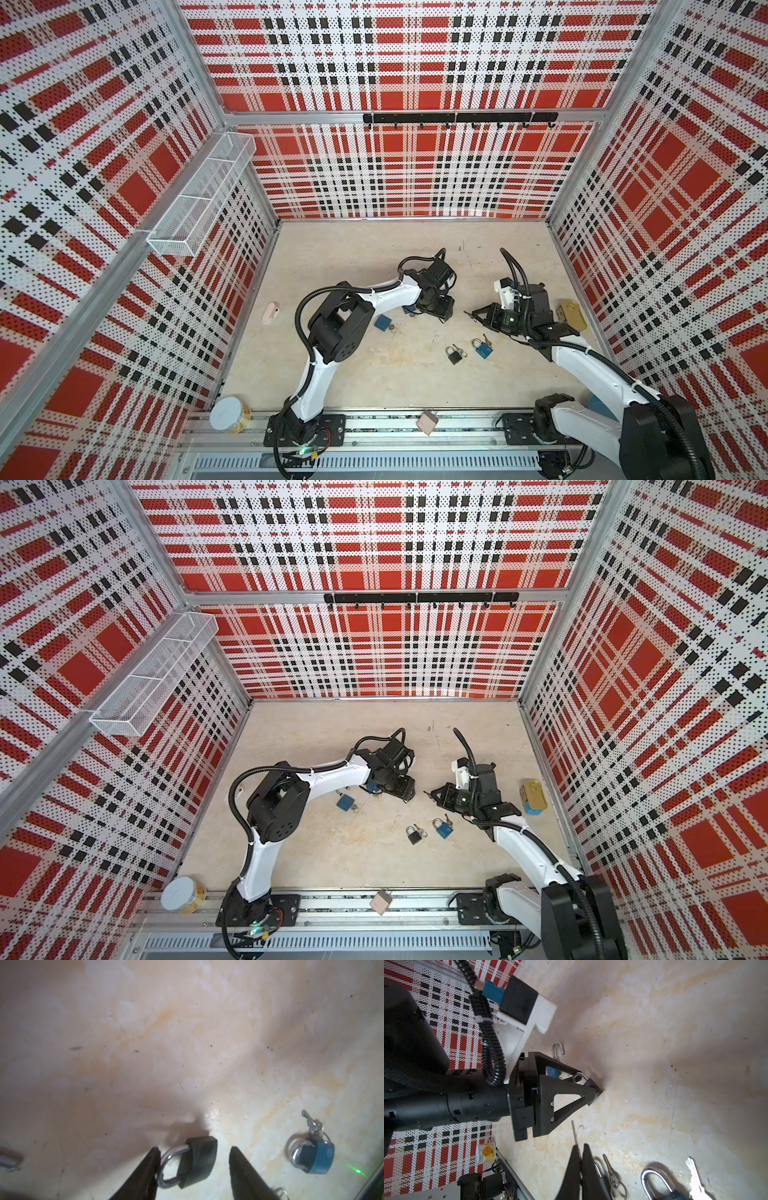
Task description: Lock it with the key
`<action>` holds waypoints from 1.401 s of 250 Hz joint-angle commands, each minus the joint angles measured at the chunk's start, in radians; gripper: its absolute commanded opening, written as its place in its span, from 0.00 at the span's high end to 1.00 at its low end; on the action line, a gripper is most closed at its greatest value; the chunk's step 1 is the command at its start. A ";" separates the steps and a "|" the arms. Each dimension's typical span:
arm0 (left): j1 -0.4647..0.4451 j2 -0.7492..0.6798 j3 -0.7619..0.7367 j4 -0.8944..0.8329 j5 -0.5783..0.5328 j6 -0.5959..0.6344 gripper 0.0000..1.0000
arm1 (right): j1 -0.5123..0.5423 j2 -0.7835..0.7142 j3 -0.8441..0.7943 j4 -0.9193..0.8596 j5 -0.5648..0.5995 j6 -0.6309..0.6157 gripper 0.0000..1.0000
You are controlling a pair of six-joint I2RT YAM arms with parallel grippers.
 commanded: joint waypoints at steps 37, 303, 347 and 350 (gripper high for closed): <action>-0.035 0.035 0.030 -0.065 -0.094 0.066 0.44 | 0.002 -0.011 -0.014 0.033 -0.002 -0.007 1.00; 0.029 -0.130 -0.272 0.384 0.238 -0.053 0.43 | 0.002 -0.017 -0.018 0.052 -0.011 0.016 1.00; 0.026 -0.135 -0.255 0.351 0.171 -0.050 0.43 | 0.002 -0.011 -0.031 0.060 -0.002 0.018 1.00; 0.024 -0.134 -0.251 0.344 0.159 -0.046 0.43 | 0.002 -0.010 -0.032 0.062 -0.001 0.020 1.00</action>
